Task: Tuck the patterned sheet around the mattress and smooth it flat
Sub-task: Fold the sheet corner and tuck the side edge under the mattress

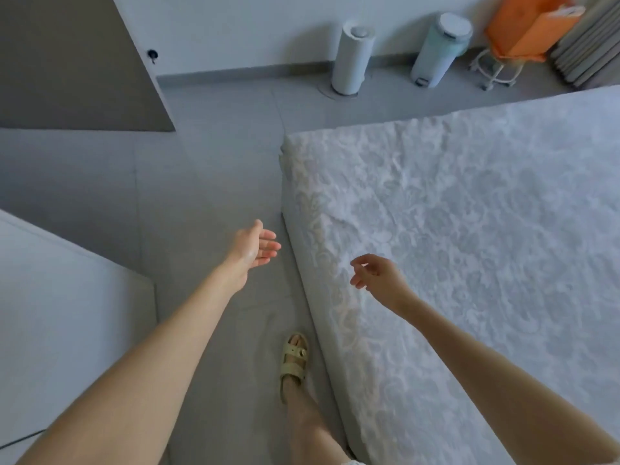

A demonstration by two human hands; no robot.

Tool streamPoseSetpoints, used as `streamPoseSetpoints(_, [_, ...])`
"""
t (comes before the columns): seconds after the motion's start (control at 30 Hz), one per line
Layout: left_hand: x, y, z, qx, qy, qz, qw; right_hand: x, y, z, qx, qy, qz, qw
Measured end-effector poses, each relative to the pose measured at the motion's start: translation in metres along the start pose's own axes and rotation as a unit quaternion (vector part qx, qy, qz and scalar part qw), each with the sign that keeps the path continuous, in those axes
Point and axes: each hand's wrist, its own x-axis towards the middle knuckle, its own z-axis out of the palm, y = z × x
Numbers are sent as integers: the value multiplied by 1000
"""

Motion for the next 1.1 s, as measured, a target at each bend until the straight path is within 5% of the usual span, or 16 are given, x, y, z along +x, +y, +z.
streamPoseSetpoints(0.57, [264, 349, -30, 122, -130, 72, 981, 289, -217, -100, 147, 150, 116, 971])
streamPoseSetpoints(0.83, [400, 441, 43, 216, -222, 48, 950, 370, -233, -139, 166, 244, 209, 933])
streamPoseSetpoints(1.1, [514, 490, 155, 357, -310, 21, 881, 466, -214, -208, 229, 335, 288, 867])
